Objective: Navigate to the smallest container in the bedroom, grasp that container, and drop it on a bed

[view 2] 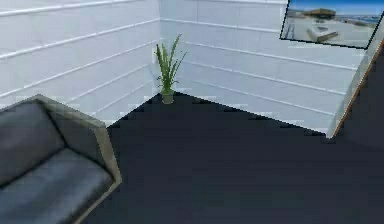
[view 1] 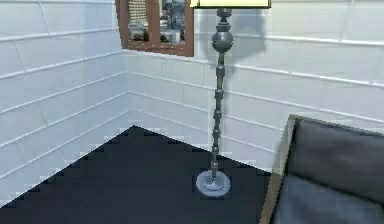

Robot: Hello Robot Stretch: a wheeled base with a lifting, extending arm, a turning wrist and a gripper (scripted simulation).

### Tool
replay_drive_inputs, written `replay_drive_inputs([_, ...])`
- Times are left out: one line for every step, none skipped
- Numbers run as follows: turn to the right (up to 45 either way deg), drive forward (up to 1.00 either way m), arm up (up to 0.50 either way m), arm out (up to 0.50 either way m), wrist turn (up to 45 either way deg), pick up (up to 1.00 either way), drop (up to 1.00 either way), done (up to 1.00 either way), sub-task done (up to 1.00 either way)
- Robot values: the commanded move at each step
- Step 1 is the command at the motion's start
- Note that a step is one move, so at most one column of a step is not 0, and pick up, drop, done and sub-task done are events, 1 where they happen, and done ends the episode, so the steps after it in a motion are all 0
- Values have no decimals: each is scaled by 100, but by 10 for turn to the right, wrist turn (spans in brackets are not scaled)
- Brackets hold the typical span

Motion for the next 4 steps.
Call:
replay_drive_inputs([450, 0, 0, 0, 0, 0, 0, 0, 0])
replay_drive_inputs([450, 0, 0, 0, 0, 0, 0, 0, 0])
replay_drive_inputs([450, 0, 0, 0, 0, 0, 0, 0, 0])
replay_drive_inputs([120, 0, 0, 0, 0, 0, 0, 0, 0])
